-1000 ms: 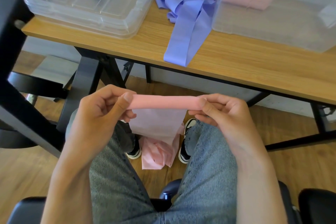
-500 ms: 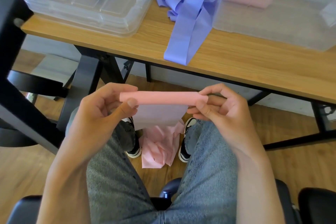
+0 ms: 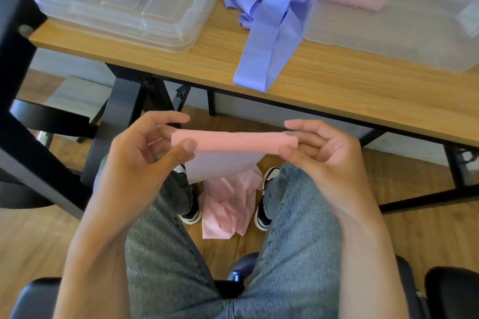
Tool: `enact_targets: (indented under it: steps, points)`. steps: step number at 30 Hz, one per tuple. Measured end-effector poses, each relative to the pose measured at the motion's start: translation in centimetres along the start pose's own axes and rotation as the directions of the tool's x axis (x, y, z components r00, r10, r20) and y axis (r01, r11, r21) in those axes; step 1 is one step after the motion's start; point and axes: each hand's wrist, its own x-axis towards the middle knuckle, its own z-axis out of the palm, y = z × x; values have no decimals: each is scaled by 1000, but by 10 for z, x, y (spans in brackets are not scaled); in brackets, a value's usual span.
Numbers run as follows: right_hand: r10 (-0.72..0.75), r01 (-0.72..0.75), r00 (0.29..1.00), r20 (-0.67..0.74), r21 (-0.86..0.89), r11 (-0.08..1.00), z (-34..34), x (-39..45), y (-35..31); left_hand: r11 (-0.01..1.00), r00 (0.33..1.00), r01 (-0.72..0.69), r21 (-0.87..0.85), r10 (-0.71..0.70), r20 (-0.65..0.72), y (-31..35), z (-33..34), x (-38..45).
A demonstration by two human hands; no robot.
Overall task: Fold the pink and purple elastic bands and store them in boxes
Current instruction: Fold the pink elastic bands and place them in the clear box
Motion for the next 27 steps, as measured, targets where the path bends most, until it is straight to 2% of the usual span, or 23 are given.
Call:
enact_targets:
  steps: [3,8,14,17,23,27]
  points:
    - [72,-71,997,22,-11,997,-1,-1,2,996,999,-32,78,30,29,-1,-3,0]
    - [153,-154,988,35,22,988,5,-1,6,994,996,-81,72,79,30,-1,-2,0]
    - [33,-33,999,19,8,999,5,1,9,998,999,10,-59,-7,53,0,2,-2]
    - [-26,26,999,20,2,1000,4,1,9,997,999,11,-82,-8,41,-1,5,-3]
    - [52,-54,997,51,38,998,6,2,11,997,997,-73,-11,73,28,0,4,-2]
    - [16,-17,999,33,41,999,7,2,13,998,998,-47,-43,49,40,-1,5,-1]
